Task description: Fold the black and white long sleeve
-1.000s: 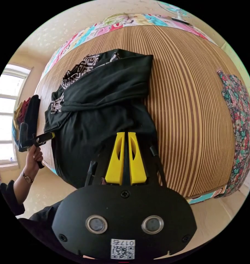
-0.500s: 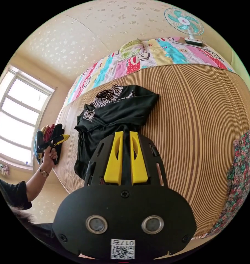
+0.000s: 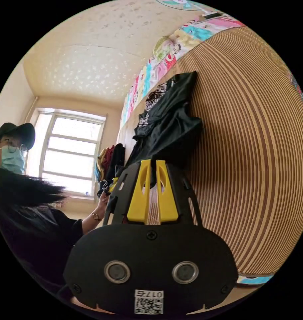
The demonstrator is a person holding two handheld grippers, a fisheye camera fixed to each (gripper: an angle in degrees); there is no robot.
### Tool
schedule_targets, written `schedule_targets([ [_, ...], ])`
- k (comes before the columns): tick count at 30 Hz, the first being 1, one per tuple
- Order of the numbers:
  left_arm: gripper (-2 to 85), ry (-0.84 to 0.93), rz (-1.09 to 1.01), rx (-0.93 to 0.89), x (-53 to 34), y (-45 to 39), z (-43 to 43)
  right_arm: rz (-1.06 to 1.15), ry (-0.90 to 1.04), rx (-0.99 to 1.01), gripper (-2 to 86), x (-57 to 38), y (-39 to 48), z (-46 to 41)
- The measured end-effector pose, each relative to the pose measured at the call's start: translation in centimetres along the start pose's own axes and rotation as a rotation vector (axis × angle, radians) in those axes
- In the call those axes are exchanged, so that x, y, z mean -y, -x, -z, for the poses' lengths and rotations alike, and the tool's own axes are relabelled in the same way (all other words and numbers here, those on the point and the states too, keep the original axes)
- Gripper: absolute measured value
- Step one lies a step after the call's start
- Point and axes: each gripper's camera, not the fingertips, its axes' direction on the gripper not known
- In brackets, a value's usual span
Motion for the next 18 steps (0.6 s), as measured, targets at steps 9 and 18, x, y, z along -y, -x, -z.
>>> schedule_targets([
  [9, 5.5, 0.1, 0.018, 0.494, -5.8, 0.6, 7.2, -0.074, 0.314, -0.209, 8.0, -1.7, -1.9, -1.1],
  [18, 11.0, 0.013, 0.028, 0.422, -2.8, 0.2, 4.9, -0.036, 0.307, -0.303, 7.2, -0.6, -4.6, -5.0],
])
